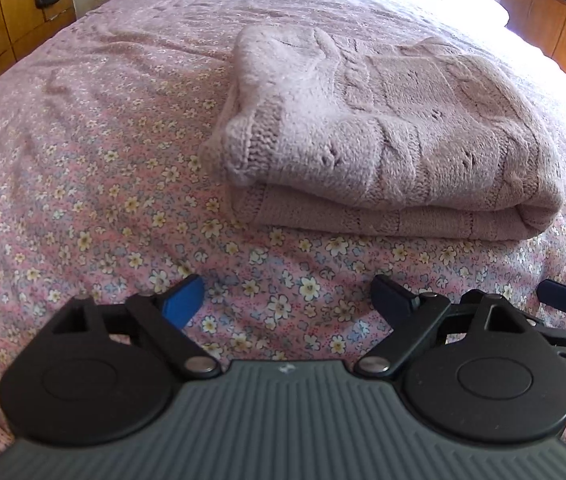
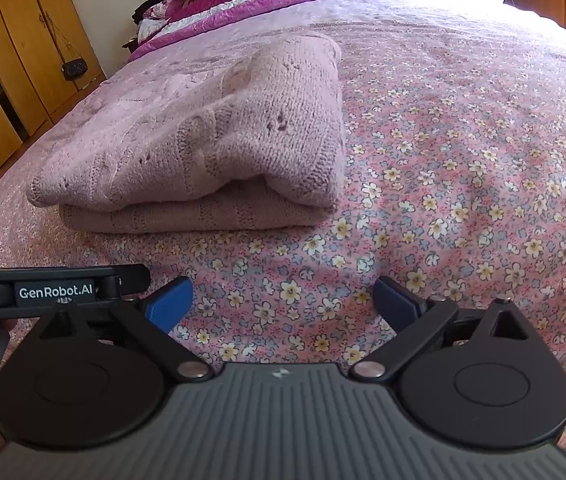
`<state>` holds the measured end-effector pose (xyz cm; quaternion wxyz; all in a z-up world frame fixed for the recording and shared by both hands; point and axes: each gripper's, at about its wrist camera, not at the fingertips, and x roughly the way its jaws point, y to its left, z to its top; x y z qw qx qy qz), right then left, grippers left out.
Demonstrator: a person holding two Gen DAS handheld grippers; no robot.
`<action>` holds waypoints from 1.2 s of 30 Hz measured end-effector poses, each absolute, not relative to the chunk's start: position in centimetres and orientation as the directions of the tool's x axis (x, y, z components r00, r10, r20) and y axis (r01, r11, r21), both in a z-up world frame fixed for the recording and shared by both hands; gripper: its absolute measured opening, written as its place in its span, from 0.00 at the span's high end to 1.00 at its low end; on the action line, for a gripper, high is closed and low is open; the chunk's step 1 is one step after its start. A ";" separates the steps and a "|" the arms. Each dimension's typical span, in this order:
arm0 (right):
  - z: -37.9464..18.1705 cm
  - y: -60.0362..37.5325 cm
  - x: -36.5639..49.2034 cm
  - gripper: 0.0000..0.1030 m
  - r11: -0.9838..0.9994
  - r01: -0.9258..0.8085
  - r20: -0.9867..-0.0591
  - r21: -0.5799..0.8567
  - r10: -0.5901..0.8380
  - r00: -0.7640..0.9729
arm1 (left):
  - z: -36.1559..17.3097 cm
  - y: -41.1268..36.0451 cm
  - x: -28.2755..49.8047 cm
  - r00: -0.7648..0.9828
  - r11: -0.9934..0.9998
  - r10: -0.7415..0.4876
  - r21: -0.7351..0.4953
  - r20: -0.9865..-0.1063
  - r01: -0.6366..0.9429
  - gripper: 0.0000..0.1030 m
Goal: Fold small clothes
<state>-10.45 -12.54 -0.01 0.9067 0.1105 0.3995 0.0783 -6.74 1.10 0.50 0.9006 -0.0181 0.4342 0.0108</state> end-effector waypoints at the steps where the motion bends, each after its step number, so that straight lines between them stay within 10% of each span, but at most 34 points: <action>1: 0.0 -12.5 -10.4 0.02 0.963 -0.054 -0.706 0.263 0.230 0.670 | 0.5 1.1 -6.8 0.625 0.999 0.005 -0.022 -0.781 -0.036 0.10; 36: -0.4 -12.5 -10.0 0.00 0.961 -0.058 -0.701 0.270 0.238 0.672 | 0.4 1.1 -6.8 0.628 0.999 0.012 -0.017 -0.778 -0.040 0.11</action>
